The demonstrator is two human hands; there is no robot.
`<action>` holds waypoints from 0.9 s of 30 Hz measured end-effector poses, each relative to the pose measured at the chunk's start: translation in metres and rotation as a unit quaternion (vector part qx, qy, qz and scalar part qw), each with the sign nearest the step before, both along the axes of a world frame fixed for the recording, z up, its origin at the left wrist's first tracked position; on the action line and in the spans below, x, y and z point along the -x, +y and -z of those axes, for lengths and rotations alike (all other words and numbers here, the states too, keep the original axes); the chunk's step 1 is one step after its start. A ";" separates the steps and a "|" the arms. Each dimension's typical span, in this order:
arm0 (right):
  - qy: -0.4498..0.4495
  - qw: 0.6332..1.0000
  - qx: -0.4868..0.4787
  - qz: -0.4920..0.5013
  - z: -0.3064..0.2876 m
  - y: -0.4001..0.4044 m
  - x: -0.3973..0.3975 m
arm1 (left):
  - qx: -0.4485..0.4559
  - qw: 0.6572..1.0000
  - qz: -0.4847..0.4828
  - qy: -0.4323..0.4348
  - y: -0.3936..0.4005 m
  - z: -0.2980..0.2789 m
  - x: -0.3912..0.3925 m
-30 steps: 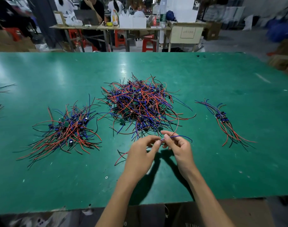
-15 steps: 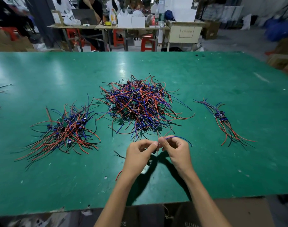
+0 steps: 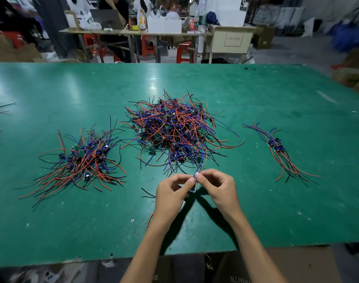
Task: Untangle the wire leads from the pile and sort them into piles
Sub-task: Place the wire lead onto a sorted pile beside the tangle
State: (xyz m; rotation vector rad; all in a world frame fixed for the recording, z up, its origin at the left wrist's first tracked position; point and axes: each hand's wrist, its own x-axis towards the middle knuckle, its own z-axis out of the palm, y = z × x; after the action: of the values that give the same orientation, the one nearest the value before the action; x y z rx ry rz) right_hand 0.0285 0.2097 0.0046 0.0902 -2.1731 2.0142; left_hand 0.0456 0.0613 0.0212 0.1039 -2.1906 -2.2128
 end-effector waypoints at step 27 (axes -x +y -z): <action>-0.049 0.998 0.009 -0.027 0.008 -0.004 0.009 | 0.088 0.993 0.045 0.060 0.006 0.014 0.001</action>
State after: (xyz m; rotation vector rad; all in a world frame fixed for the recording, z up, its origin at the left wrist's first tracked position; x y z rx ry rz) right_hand 0.0192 0.2061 -0.0029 0.0494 -2.2331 2.1085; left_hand 0.0450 0.0673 0.0074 -0.1295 -2.3539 -1.9966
